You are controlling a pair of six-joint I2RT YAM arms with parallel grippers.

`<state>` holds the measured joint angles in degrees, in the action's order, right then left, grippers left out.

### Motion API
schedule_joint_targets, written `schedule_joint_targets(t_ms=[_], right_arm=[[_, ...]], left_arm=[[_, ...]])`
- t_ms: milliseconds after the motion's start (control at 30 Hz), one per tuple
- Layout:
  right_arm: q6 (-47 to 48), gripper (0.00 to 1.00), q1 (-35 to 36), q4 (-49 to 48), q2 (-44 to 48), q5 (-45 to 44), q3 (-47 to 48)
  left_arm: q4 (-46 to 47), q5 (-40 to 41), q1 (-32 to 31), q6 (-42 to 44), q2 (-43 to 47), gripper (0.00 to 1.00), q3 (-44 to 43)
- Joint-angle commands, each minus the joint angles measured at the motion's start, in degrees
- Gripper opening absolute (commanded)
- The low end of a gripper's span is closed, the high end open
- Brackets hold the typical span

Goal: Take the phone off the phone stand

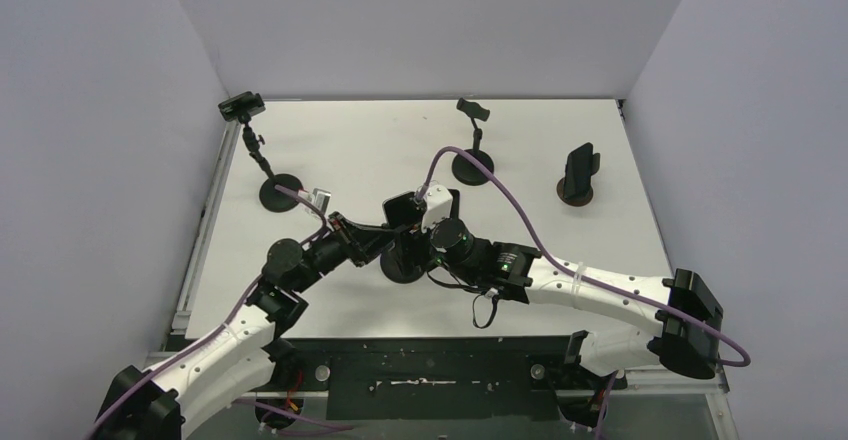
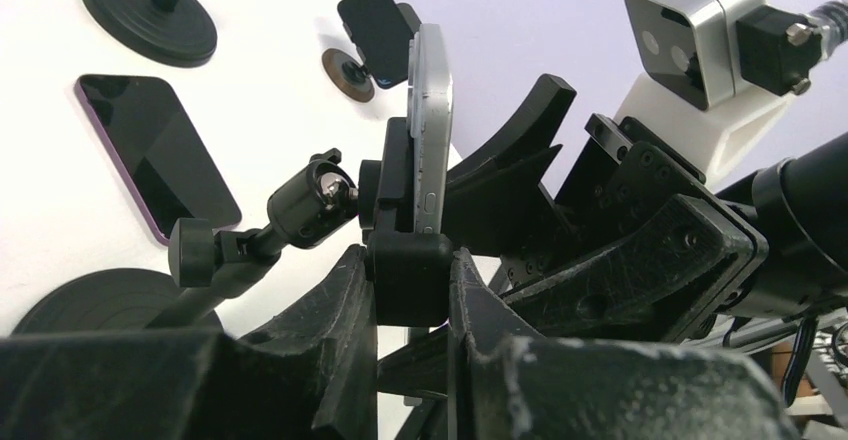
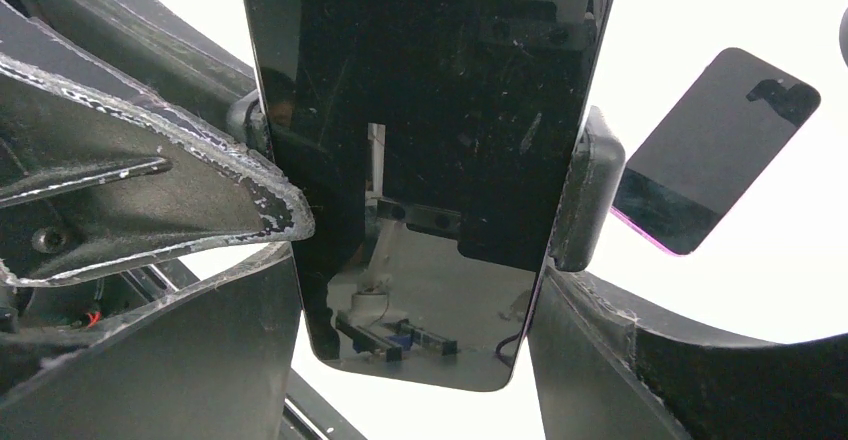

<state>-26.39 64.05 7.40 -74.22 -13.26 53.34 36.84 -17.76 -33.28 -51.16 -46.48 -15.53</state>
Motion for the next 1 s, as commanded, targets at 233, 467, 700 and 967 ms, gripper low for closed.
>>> schedule_joint_targets(t_ms=[233,467,700,967], right_arm=[[-3.18,0.0,-2.72,-2.42,2.51,1.85,-3.23],[-6.39,0.0,-5.64,-6.13,4.3,5.22,-7.16],[-8.89,0.0,-6.79,-12.84,6.41,8.97,-11.77],[-10.51,0.0,-8.06,-17.96,9.08,12.01,-15.28]], left_arm=[[22.41,2.32,0.13,-6.48,-1.71,0.0,6.4],[45.65,3.51,0.74,-15.7,-12.86,0.0,11.34],[58.33,4.24,1.09,-19.16,-20.59,0.0,12.69],[61.59,5.45,1.37,-19.95,-22.67,0.0,13.69]])
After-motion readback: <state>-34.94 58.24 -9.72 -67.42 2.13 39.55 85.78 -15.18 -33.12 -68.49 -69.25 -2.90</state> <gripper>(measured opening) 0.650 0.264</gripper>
